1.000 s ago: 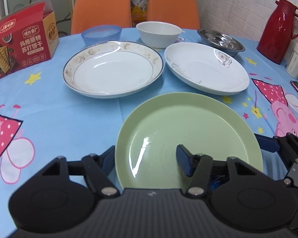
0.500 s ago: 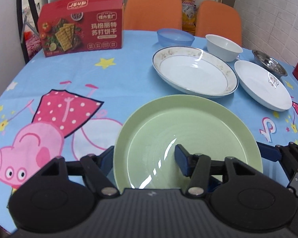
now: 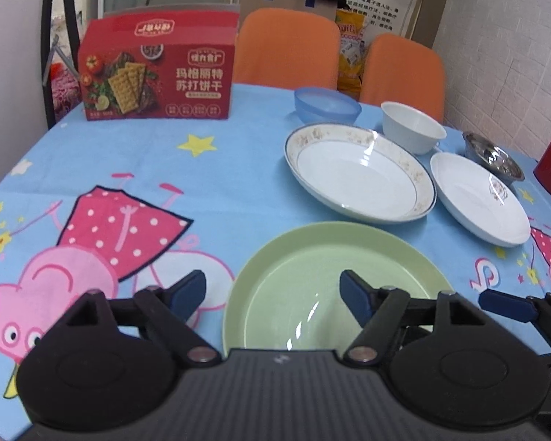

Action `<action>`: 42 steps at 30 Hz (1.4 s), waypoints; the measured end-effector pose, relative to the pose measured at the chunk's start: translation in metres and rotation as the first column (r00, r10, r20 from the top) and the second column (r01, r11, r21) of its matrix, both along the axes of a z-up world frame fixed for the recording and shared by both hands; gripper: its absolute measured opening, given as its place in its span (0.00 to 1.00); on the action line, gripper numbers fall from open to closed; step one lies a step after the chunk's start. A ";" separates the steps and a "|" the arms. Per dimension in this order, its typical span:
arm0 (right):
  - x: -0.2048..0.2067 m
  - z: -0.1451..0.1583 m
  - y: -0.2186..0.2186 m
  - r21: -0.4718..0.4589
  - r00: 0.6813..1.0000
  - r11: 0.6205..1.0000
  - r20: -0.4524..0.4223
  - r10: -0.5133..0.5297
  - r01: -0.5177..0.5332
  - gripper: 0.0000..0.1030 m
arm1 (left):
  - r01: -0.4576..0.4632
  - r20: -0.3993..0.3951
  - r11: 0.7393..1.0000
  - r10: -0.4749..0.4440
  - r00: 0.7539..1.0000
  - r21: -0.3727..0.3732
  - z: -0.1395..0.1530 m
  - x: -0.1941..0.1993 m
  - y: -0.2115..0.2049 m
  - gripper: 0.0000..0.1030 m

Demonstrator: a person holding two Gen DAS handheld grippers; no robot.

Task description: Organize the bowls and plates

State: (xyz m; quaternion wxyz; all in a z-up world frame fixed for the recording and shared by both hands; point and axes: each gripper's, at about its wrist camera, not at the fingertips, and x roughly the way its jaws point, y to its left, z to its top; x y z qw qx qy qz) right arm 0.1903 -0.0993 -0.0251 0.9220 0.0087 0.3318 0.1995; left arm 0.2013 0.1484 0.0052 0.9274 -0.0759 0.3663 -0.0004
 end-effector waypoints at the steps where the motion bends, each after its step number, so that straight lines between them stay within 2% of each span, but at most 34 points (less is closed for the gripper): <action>1: 0.002 0.003 -0.005 -0.003 1.000 1.000 0.004 -0.016 0.016 0.84 | -0.004 0.006 1.000 0.004 1.000 -0.003 0.003 0.000 0.000 0.71; 6: 0.006 0.015 -0.029 0.004 0.996 0.996 0.028 -0.088 0.088 0.84 | -0.005 0.026 1.000 0.005 1.000 -0.015 0.015 0.004 -0.006 0.71; 11: 0.015 0.022 -0.045 -0.013 0.988 0.989 0.053 -0.144 0.145 0.84 | 0.004 0.041 1.000 -0.005 0.999 0.023 0.024 0.019 -0.017 0.71; 19: 0.063 0.019 -0.048 -0.072 0.981 0.978 0.002 -0.196 0.196 0.84 | 0.003 0.017 1.000 -0.003 1.000 0.026 0.033 0.067 -0.017 0.71; 23: 0.088 0.026 -0.040 -0.078 0.982 0.980 -0.014 -0.186 0.185 0.84 | -0.010 0.018 0.999 0.010 1.000 0.031 0.037 0.089 -0.010 0.71; 31: 0.123 0.044 -0.011 -0.133 0.993 0.984 0.037 -0.112 0.116 0.84 | -0.030 -0.017 0.999 0.031 0.999 0.045 0.031 0.133 0.004 0.71; 42: 0.178 0.042 0.025 -0.234 0.998 0.970 0.021 -0.057 0.061 0.84 | -0.057 -0.049 0.998 0.058 0.997 0.028 0.020 0.159 0.020 0.71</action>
